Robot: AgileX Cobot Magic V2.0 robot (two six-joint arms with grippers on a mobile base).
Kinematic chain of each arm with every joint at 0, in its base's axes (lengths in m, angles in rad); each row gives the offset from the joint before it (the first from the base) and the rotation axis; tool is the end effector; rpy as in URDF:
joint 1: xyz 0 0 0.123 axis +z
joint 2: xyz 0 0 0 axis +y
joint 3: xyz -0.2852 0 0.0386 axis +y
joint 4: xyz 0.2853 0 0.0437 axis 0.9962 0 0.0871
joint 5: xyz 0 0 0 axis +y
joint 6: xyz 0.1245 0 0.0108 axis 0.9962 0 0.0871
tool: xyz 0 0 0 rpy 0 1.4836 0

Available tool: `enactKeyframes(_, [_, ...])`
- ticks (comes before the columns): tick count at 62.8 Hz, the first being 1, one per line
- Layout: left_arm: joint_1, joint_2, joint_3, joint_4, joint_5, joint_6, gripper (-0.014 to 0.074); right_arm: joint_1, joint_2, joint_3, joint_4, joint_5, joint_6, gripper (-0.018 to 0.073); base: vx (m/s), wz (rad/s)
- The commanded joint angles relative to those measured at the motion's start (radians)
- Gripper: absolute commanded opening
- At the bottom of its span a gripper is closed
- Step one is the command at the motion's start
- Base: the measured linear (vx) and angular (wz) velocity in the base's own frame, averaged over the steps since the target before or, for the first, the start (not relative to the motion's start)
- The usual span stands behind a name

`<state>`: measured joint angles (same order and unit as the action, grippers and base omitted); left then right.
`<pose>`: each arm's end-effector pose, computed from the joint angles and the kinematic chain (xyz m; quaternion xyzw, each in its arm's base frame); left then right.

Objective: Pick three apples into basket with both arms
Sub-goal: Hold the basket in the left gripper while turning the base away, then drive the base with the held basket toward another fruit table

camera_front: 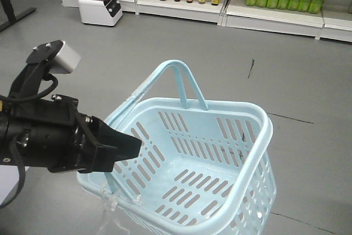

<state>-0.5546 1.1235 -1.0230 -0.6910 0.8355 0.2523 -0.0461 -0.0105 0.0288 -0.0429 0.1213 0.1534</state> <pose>0.2090 -0.1990 0.3391 0.2317 0.8582 -0.3617 0.2811 0.1251 -0.0064 0.1905 0.0586 0.7230 0.0204 0.6881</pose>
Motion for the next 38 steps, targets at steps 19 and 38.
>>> enactKeyframes(19, [-0.004, -0.025, -0.029, -0.058, -0.057, -0.002, -0.0007, -0.004, -0.010, 0.013, -0.006, -0.078, -0.012, -0.0004, 0.25, -0.16])
enactKeyframes(38, [-0.004, -0.025, -0.029, -0.058, -0.057, -0.002, -0.0007, -0.004, -0.010, 0.013, -0.006, -0.078, -0.012, -0.0004, 0.27, -0.18])
